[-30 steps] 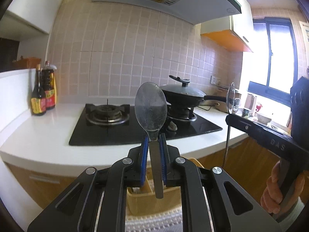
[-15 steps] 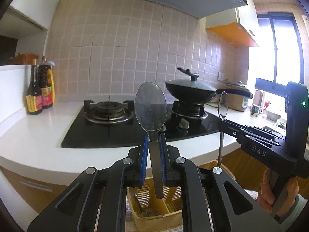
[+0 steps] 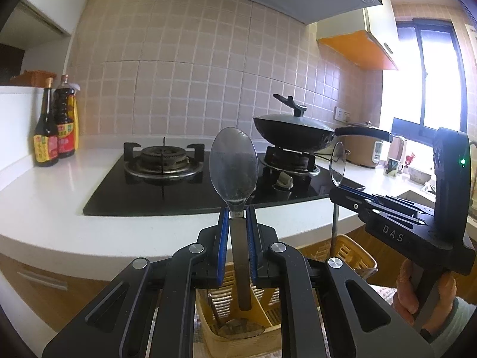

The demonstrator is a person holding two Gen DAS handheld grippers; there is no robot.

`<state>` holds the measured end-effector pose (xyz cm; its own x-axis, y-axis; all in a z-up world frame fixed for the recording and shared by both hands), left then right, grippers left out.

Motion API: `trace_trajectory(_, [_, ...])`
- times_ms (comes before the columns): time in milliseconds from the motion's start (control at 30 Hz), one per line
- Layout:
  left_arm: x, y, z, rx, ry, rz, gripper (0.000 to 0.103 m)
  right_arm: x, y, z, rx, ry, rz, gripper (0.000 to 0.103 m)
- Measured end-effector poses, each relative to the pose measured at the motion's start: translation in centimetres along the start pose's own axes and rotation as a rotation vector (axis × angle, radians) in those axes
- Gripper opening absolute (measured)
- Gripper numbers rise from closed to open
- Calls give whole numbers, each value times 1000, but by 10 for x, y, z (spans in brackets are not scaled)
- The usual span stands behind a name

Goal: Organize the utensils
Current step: 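Lift both clear spoons and lower them into the yellow basket, then open the right tool to release its spoon while the left releases its spoon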

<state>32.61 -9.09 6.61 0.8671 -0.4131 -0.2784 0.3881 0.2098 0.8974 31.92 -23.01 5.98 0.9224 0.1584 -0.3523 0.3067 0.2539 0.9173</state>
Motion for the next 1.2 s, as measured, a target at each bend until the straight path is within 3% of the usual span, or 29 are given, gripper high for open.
trace_trajectory(400, [4, -20, -1, 0, -65, -45, 11, -7, -19, -3, 14, 45, -15, 12])
trace_trajectory(467, [2, -23, -3, -19, -82, -51, 11, -10, -21, -4, 30, 82, -22, 19])
trace_trajectory(533, [1, -23, -5, -32, -89, -55, 11, -15, -22, -4, 44, 92, -16, 37])
trace_trajectory(600, [-2, -24, -7, -43, -93, -58, 15, -21, -23, -4, 51, 95, -11, 44])
trace_trajectory(700, [-7, -23, -11, -64, -109, -63, 26, -28, -23, -6, 55, 102, -20, 44])
trace_trajectory(867, [-15, -23, -13, -80, -119, -86, 28, -41, -25, -6, 77, 107, -40, 44])
trace_trajectory(967, [-23, -23, -15, -89, -117, -93, 35, -54, -26, -8, 85, 111, -53, 44])
trace_trajectory(1200, [-63, -26, -14, -133, -132, -113, 35, -81, -38, -23, 48, 124, -164, 44])
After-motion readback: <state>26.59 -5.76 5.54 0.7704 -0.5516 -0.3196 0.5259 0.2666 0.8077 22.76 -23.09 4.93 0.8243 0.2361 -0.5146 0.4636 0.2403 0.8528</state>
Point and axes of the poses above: each gripper's, at about its wrist camera, not at the fingertips, and x roughly the way its jaws point, z to its right, y to its top, the point moved 8 cm from there along x, roughly the way its jaws point, and after that the axes turned 14 degrees about -x, right-handed, at the moved point
